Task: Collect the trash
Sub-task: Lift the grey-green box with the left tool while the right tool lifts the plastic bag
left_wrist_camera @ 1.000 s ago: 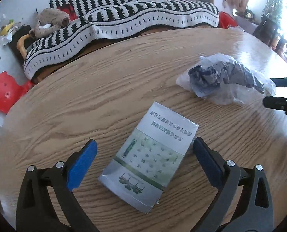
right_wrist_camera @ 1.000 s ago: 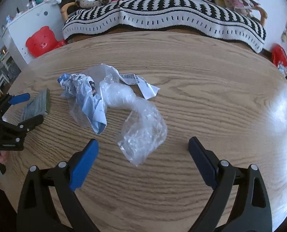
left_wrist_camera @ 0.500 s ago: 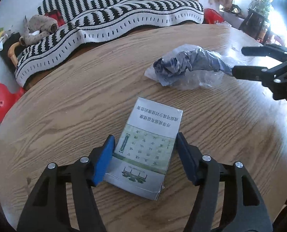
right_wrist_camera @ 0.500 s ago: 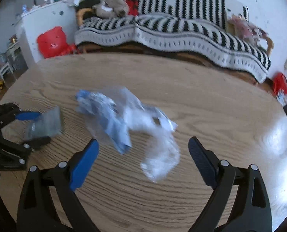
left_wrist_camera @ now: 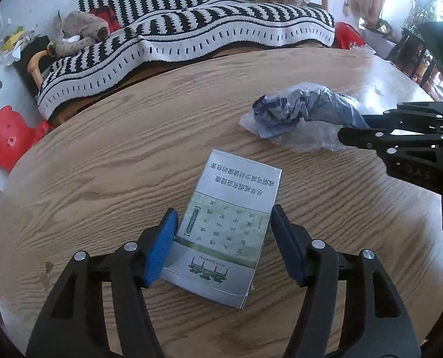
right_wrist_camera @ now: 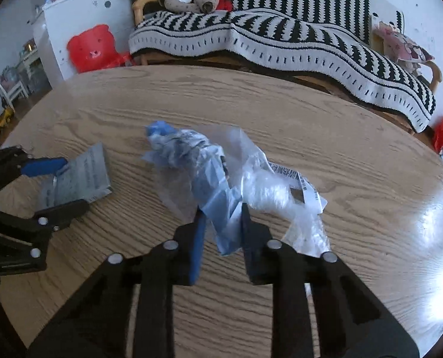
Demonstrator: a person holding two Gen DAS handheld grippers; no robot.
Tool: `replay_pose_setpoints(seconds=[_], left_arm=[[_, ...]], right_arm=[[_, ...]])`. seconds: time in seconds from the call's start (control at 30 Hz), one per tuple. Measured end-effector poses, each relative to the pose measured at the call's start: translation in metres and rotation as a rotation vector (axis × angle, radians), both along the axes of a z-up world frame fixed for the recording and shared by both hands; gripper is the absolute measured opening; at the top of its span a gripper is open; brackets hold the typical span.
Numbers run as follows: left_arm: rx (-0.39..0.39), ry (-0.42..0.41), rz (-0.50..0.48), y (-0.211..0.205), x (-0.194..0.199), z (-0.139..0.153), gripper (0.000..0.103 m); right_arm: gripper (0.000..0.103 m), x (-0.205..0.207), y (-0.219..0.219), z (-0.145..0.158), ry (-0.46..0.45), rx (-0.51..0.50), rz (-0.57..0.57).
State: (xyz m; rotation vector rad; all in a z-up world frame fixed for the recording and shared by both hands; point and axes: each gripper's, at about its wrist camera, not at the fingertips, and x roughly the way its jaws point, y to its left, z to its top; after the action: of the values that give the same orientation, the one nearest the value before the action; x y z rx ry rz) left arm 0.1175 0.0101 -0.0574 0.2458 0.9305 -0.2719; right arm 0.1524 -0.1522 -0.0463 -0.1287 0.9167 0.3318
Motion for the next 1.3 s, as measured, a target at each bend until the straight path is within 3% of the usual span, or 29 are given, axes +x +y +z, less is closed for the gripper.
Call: replay_pose_setpoints(seconds=[0.3,0.47,0.67,0.93,1.03,1.17,1.3], left_arm=[[-0.043,-0.021,0.017,-0.002,-0.007,0.017,0.062],[-0.055,-0.03,0.019,-0.01,-0.014,0.026,0.062],[-0.073,-0.021,0.022,-0.023,-0.016,0.032,0.062],[-0.094,-0.04,-0.003,-0.046,-0.025,0.047,0.062],[-0.097,-0.041,-0.007,-0.049,-0.026,0.05,0.062],[-0.094,-0.038,-0.004,-0.05,-0.026,0.05,0.062],[-0.1,-0.038,0.005,-0.05,-0.025,0.052,0.062]], right_arm=[[0.015,-0.032,-0.023,0.035,-0.015,0.158,-0.003],[0.015,-0.054,-0.039,0.022,0.083,0.096,-0.007],[0.016,-0.08,-0.06,0.0,0.136,0.056,-0.025],[0.029,-0.093,-0.07,-0.001,0.144,0.064,-0.033],[0.029,-0.097,-0.07,0.002,0.142,0.079,-0.024],[0.019,-0.102,-0.071,0.009,0.125,0.095,-0.022],[0.017,-0.109,-0.07,0.017,0.121,0.105,-0.01]])
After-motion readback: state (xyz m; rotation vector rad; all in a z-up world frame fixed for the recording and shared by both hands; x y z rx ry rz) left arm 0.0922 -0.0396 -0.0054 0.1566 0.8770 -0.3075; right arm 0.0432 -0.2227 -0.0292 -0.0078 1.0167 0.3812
